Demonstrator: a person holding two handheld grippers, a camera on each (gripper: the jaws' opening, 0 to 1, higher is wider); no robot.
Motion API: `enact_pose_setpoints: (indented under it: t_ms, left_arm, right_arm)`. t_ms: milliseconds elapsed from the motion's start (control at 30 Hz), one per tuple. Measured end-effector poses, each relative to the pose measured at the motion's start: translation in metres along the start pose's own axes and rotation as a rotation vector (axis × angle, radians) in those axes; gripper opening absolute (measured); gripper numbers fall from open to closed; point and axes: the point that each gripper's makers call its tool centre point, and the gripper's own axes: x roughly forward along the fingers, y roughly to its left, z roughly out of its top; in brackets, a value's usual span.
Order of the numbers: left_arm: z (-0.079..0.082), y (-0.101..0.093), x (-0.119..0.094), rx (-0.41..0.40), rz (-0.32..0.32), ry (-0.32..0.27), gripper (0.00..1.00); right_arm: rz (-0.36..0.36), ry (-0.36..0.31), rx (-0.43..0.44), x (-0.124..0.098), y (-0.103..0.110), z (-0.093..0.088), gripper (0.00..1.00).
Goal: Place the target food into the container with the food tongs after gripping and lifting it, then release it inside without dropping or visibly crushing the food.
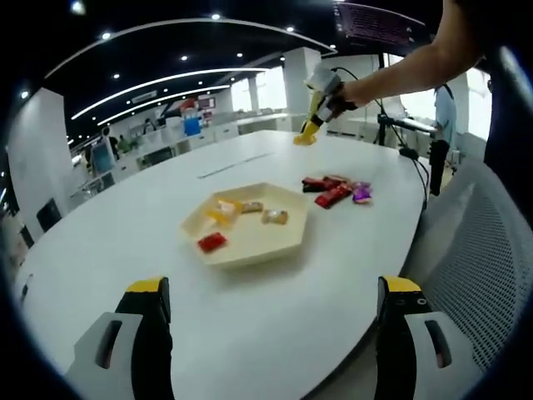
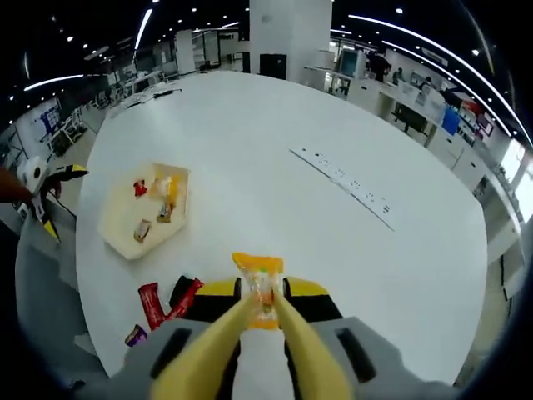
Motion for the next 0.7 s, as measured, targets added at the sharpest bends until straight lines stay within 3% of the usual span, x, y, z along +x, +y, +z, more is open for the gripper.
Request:
enact_pose_setpoints:
  t_ms: [433, 533, 567, 700]
  left_arm:
    - [0.002, 0.0, 0.0, -0.001, -0.003, -0.014, 0.99]
    - [0.006, -0.002, -0.001, -0.009, -0.014, -0.034, 0.99]
    - [0.012, -0.006, -0.001, -0.045, -0.039, -0.067, 0.99]
    - [0.008, -0.004, -0.001, -0.036, -0.032, -0.047, 0.99]
  right_arm:
    - [0.068, -0.071, -0.067, 0.009, 0.056, 0.065, 0.19]
    - [0.084, -0.078, -0.079, 0.015, 0.069, 0.076, 0.19]
    - [0.091, -0.081, -0.085, 0.017, 0.075, 0.081, 0.19]
    - [0.118, -0.092, -0.103, 0.027, 0.097, 0.097, 0.19]
